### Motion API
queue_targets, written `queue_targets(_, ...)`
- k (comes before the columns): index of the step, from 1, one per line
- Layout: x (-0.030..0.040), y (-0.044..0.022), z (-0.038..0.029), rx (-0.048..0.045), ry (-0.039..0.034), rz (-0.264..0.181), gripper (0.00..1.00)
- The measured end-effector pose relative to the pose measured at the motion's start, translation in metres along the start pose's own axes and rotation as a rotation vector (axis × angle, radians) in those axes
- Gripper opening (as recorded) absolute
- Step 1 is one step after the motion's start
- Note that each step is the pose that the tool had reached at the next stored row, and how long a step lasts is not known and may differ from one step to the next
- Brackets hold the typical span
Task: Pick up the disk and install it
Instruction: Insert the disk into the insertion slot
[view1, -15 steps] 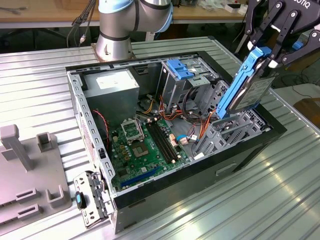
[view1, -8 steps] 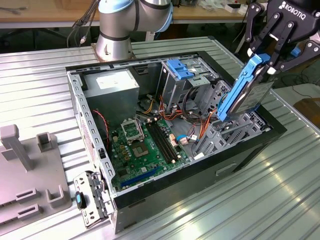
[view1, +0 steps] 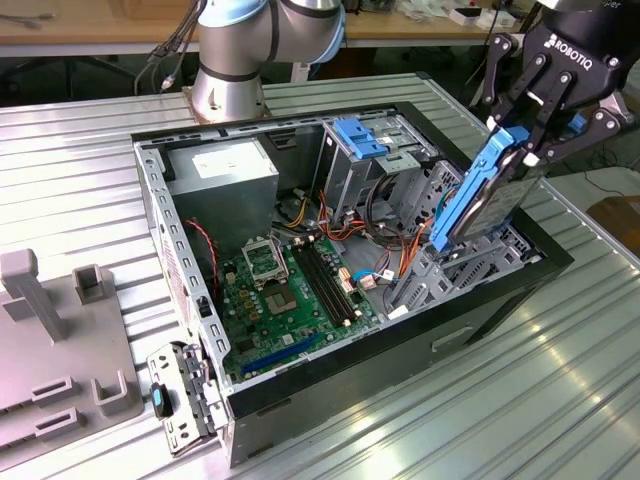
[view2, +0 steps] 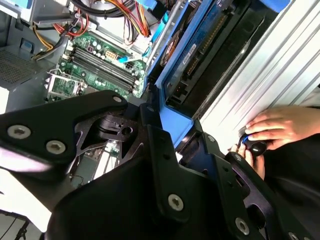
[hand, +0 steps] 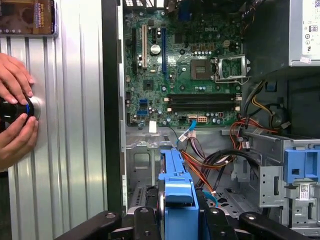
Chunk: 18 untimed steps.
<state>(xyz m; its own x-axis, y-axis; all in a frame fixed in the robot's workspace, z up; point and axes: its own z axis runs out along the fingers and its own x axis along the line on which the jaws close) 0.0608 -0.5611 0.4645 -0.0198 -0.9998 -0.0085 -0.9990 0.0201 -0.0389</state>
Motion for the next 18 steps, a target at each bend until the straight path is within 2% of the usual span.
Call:
queue_targets(3, 0.0006, 0.0006, 0.0095, -0.0005, -0.0030, 0.000, 0.37)
queue_targets(4, 0.0034, 0.0015, 0.0102, -0.0005, -0.0044, 0.000, 0.37)
queue_targets(6, 0.0035, 0.0015, 0.0102, -0.0005, -0.0045, 0.000, 0.37)
queue_targets(8, 0.0066, 0.0014, 0.0101, -0.0005, -0.0051, 0.000, 0.37)
queue_targets(18, 0.0070, 0.0014, 0.0101, -0.0005, -0.0052, 0.000, 0.37)
